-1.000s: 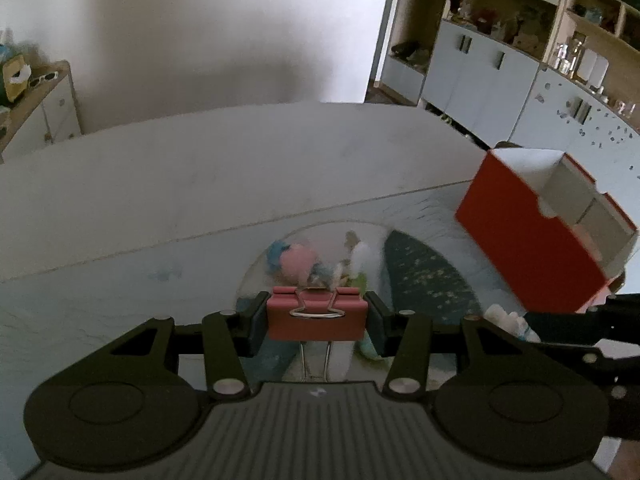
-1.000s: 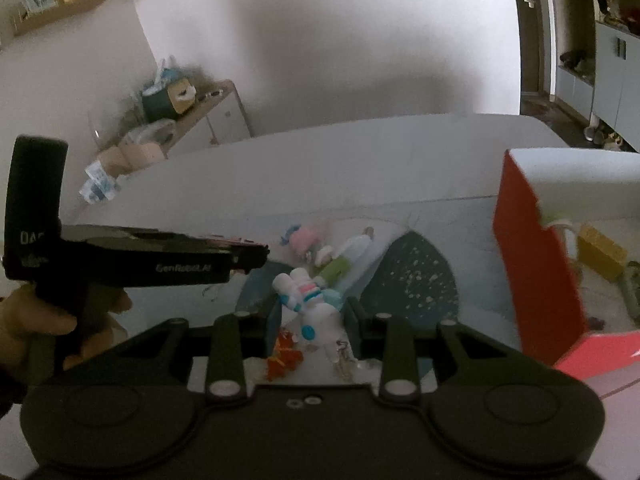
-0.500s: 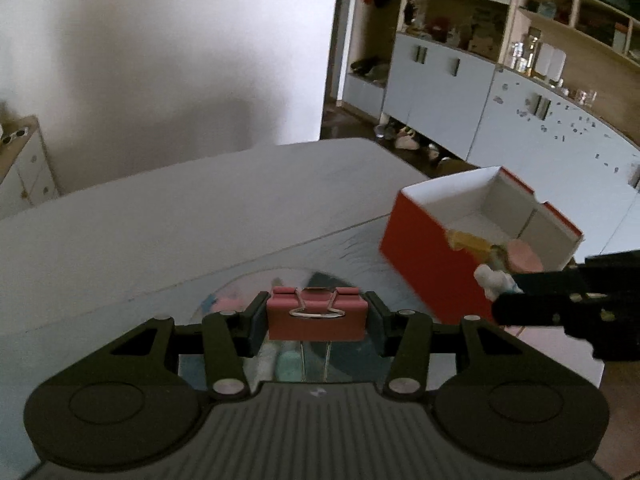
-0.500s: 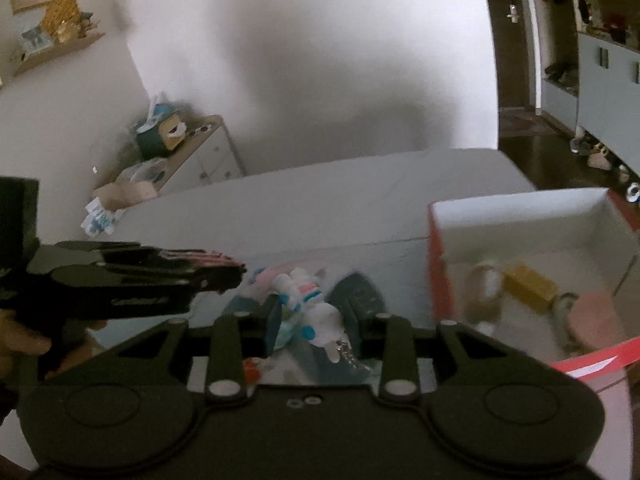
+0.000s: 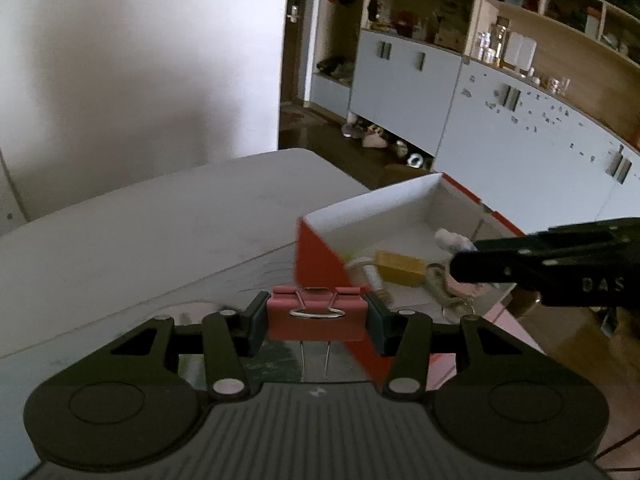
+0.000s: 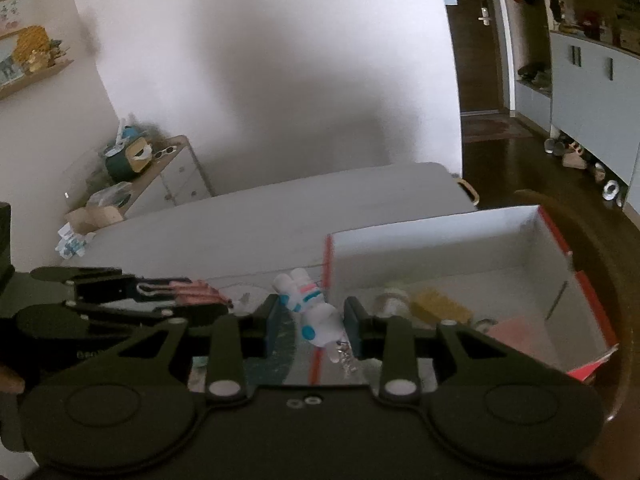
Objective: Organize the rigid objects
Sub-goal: 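Carry the binder clip with the left tool while the right tool carries the bunny keychain into the red box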
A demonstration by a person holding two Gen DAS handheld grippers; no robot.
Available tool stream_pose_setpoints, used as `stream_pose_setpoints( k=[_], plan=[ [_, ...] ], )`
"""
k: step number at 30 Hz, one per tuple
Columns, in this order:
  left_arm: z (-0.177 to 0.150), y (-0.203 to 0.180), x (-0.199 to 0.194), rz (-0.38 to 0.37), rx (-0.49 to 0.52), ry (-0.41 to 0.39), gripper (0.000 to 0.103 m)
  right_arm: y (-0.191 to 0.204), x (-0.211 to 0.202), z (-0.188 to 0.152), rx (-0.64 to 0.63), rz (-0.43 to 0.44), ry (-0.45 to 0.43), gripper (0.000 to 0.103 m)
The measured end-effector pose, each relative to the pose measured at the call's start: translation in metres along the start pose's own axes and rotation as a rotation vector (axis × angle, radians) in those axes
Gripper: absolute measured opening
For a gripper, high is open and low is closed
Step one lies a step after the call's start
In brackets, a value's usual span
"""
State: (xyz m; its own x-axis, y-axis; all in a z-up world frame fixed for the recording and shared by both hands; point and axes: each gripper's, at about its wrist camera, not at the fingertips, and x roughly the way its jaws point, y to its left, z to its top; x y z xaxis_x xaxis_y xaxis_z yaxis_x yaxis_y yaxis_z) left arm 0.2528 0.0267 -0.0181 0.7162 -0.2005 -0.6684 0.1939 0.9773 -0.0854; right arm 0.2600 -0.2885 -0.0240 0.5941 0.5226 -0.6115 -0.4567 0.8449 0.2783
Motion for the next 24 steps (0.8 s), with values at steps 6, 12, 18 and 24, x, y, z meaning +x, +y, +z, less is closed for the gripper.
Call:
stream_pose_setpoints(
  k=[6, 12, 18, 24],
  plan=[
    [0.011, -0.037, 0.029, -0.008, 0.005, 0.019, 0.049, -0.034, 0.002, 0.008, -0.01, -0.021, -0.003, 0.033],
    [0.019, -0.069, 0.058, -0.012, 0.038, 0.041, 0.049, -0.073, 0.005, 0.014, -0.017, -0.041, 0.006, 0.033],
    [0.027, -0.098, 0.09, -0.004, 0.044, 0.063, 0.049, -0.102, 0.018, 0.018, -0.034, -0.049, 0.034, 0.033],
    [0.032, -0.12, 0.125, 0.012, 0.049, 0.107, 0.049, -0.128, 0.041, 0.02, -0.036, -0.058, 0.073, 0.033]
  ],
)
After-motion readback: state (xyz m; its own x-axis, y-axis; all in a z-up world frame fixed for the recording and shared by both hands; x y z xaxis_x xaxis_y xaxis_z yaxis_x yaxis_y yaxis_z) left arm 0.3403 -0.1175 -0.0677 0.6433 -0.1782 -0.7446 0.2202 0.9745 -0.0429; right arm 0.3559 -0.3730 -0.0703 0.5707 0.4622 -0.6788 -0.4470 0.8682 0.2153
